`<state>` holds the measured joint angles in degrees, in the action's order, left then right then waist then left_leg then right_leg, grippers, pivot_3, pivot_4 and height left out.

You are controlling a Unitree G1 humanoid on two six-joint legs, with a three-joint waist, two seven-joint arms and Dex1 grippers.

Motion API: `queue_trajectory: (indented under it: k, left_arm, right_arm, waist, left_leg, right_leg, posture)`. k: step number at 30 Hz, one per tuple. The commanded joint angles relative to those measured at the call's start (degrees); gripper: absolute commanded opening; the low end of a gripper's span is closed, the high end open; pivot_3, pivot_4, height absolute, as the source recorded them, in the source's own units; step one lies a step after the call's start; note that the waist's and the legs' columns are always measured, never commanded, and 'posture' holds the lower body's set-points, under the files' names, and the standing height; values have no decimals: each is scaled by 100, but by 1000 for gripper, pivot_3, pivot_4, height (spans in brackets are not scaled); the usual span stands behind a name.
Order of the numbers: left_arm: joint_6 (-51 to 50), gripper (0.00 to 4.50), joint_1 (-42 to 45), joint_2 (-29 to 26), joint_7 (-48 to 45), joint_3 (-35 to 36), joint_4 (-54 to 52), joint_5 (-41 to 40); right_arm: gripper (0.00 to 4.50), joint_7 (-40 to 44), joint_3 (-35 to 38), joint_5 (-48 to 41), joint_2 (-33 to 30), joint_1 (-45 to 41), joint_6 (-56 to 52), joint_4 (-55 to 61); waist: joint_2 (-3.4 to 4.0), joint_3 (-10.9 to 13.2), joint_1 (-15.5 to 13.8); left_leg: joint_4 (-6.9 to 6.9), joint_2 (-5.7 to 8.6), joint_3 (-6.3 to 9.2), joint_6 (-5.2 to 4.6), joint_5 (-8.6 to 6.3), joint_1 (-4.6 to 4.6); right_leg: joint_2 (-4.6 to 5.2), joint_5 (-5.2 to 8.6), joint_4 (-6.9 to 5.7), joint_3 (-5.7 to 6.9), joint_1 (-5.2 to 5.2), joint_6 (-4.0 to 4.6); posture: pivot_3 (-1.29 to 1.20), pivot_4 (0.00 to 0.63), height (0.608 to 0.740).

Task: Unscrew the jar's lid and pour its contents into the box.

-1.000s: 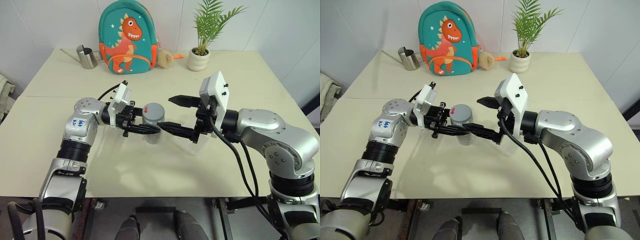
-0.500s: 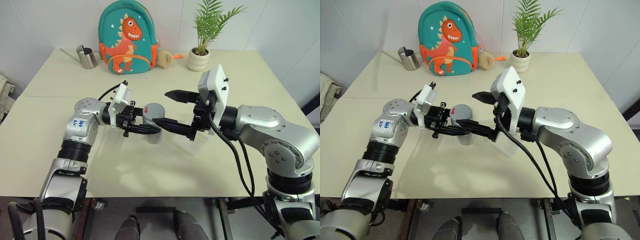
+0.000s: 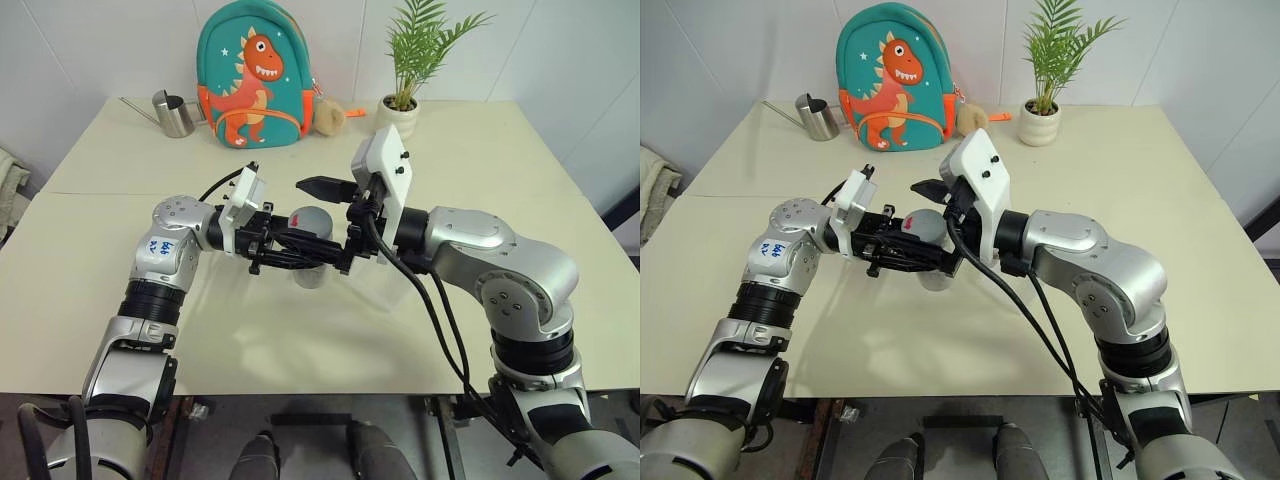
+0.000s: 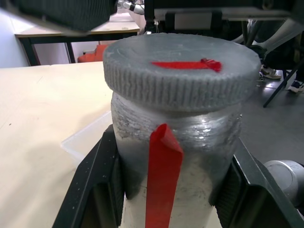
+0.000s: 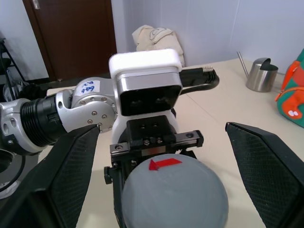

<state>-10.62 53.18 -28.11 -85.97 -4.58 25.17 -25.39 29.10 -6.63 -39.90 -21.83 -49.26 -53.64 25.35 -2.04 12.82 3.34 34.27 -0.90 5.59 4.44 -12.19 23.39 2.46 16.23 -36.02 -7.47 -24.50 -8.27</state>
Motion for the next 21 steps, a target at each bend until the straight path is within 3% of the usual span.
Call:
queue_trajectory:
  k: [1, 21]
  left_arm:
    - [54, 1940, 78, -62, -190, 61, -213, -21]
    - [48, 1940, 97, -76, -178, 74, -176, 0]
  right_arm:
    - [4468, 25, -6, 121, -2, -35, 154, 93]
    - [4468, 362, 198, 291, -467, 130, 139, 127]
  waist:
    - [0, 0, -1]
    - [0, 0, -1]
  left_leg:
    - [0, 0, 0, 0, 0, 0]
    - [0, 0, 0, 0, 0, 0]
  right_leg:
    - [0, 0, 0, 0, 0, 0]
    - [0, 0, 1, 0, 0, 0]
  posture:
    - [0, 150, 740]
    - [0, 150, 740]
